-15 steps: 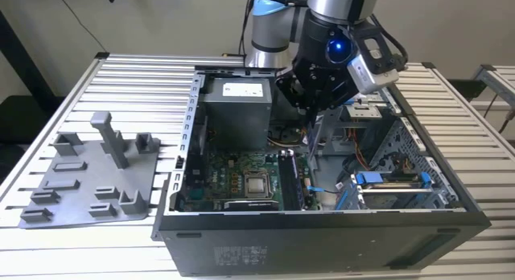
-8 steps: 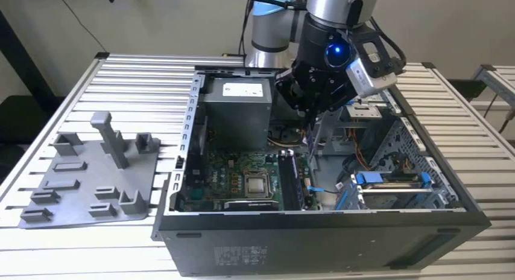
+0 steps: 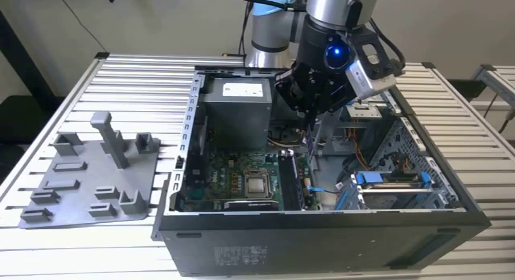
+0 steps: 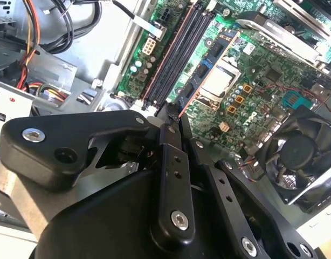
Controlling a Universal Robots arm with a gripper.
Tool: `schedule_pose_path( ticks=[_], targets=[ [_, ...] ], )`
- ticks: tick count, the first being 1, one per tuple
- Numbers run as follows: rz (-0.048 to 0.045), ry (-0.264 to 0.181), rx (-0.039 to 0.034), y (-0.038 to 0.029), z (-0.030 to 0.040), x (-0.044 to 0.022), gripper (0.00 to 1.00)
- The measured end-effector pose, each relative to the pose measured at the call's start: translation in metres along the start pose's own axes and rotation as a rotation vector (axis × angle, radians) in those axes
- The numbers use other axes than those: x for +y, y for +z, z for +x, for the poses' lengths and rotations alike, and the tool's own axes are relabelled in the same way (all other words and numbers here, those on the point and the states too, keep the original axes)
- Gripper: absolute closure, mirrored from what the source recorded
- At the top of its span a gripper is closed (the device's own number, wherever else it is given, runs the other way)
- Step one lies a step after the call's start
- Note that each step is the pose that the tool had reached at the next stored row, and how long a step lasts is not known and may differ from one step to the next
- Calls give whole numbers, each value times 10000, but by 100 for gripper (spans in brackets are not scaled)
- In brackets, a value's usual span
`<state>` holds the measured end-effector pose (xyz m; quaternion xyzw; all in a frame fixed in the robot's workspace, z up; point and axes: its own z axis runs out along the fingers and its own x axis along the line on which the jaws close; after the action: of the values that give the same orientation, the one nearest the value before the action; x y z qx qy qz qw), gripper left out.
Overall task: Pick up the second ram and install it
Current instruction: 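Insert the second ram into the second slot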
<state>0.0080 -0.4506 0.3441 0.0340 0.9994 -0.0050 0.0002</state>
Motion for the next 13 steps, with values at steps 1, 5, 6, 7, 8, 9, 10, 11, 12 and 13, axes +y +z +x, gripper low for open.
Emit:
schedule_pose_path(
  ticks=[1,5,6,7,8,9,10,11,12,13],
  targets=[
    [0,0,0,1,0,0,86],
    [0,0,0,21,0,0,86],
    [0,0,0,29,0,0,86],
    [-1,0,0,37,0,0,86],
    [-1,0,0,46,0,0,86],
    [0,0,0,53,0,1,86],
    [-1,0,0,61,0,1,86],
    [-1,0,0,68,0,1,86],
    [1,0,0,75,0,1,86],
    [0,0,0,83,0,1,86]
  ],
)
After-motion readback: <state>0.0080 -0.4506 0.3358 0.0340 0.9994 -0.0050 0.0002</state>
